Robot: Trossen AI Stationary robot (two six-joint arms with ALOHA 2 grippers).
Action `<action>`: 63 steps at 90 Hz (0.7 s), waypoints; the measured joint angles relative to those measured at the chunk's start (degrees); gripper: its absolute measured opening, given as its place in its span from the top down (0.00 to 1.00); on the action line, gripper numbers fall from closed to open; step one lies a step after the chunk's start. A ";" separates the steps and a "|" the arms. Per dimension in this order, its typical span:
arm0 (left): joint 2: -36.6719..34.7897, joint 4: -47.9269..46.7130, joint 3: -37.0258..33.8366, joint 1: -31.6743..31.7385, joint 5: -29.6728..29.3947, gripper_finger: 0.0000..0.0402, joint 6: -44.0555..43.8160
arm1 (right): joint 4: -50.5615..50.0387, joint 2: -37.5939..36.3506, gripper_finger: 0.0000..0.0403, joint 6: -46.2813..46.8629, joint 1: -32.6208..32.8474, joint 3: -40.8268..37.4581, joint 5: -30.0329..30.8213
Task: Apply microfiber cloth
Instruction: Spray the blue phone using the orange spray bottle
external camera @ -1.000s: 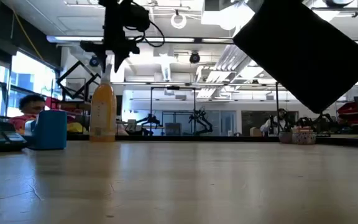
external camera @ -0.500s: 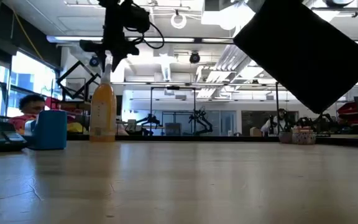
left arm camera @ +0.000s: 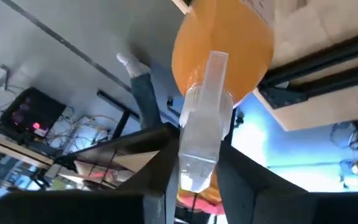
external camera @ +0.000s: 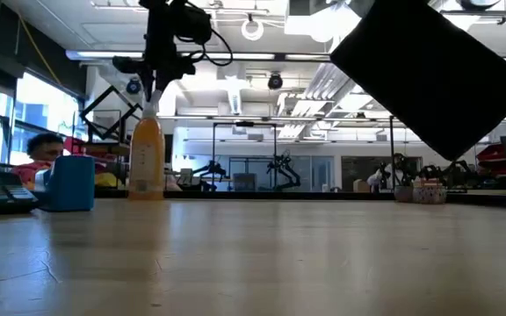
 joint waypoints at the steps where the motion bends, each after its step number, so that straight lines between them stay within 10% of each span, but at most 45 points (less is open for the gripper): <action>1: 0.00 0.00 0.00 0.00 0.11 0.83 -0.41 | -0.01 0.00 1.00 0.02 0.00 0.00 -0.07; 30: -1.36 -1.87 0.02 -2.15 2.63 0.86 -20.29 | 0.72 0.00 1.00 -0.03 1.28 0.00 1.67; 63: -10.27 -9.47 -0.20 -10.15 21.81 0.88 -48.10 | 5.30 0.20 1.00 -2.85 -0.20 0.00 11.01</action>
